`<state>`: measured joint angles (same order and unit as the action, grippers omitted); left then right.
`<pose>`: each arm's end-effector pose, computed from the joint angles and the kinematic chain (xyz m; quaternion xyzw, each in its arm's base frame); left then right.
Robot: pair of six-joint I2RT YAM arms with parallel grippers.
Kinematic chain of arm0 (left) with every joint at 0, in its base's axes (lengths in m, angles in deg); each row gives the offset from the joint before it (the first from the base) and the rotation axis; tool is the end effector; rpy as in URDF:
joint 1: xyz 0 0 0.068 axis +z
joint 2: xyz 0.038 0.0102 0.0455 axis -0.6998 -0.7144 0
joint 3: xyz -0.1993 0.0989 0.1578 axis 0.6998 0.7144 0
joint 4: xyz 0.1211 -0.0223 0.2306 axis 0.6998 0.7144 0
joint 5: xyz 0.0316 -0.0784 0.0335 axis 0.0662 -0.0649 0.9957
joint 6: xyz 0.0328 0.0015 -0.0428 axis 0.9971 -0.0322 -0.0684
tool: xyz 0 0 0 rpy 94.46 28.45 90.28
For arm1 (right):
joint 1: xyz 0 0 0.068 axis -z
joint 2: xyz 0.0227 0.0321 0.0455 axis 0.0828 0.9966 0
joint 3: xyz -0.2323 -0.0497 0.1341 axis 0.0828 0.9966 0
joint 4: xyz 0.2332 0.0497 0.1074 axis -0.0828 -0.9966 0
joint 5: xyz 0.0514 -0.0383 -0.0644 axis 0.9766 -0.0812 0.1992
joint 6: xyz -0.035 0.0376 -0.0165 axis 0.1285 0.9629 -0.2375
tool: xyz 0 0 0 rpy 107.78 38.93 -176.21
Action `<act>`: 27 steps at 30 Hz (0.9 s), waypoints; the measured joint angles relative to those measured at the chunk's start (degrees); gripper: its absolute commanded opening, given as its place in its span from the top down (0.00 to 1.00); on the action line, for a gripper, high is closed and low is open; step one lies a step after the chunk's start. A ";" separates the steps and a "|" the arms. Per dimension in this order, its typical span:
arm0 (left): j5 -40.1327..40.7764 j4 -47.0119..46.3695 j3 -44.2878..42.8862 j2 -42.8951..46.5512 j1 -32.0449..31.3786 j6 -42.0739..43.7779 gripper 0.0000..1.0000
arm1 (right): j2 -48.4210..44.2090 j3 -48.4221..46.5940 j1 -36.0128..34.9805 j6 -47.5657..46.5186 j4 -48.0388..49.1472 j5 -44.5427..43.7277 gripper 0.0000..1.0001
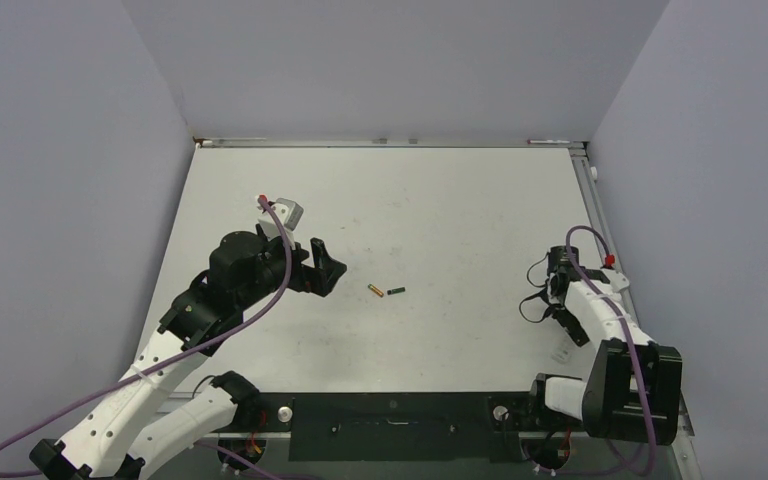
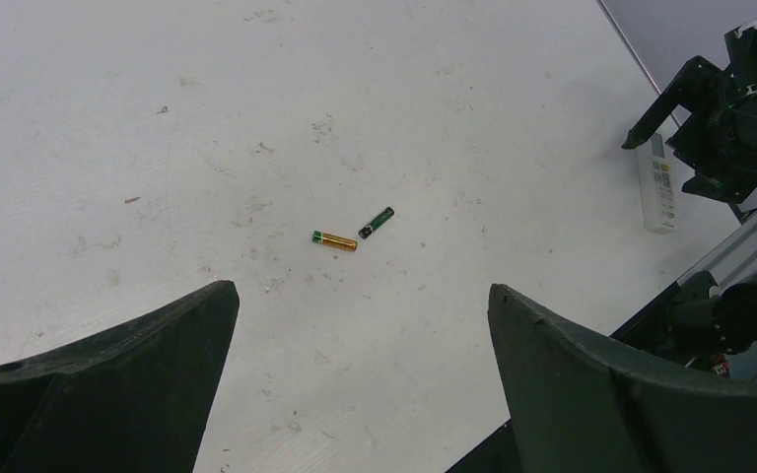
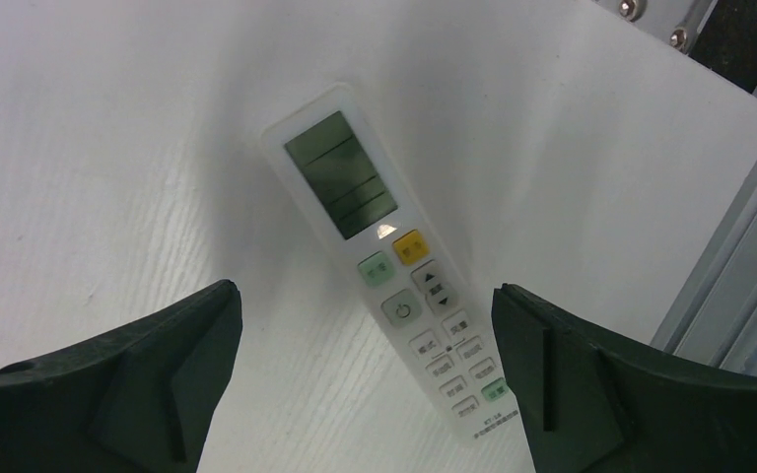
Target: Load the batteries into the remote control
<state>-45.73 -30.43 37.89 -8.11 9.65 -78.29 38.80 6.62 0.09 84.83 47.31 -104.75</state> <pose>0.1401 -0.0997 0.3472 0.1190 0.8148 -0.2835 0.4916 0.1857 -0.0329 0.1709 0.5146 0.8133 -0.1733 0.2088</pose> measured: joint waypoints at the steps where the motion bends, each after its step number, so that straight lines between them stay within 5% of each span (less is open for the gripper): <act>1: -0.04 0.00 0.00 0.00 0.00 -0.02 0.04 | 0.26 0.42 1.18 -0.22 0.37 0.52 0.01; 27: -0.46 0.00 0.00 0.00 0.00 -0.15 0.04 | 0.63 4.31 4.50 -1.49 8.22 7.21 0.15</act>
<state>-46.18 -30.43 37.89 -8.11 9.65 -78.44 39.44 10.93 4.59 83.35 55.53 -97.54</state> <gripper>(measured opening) 0.962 0.873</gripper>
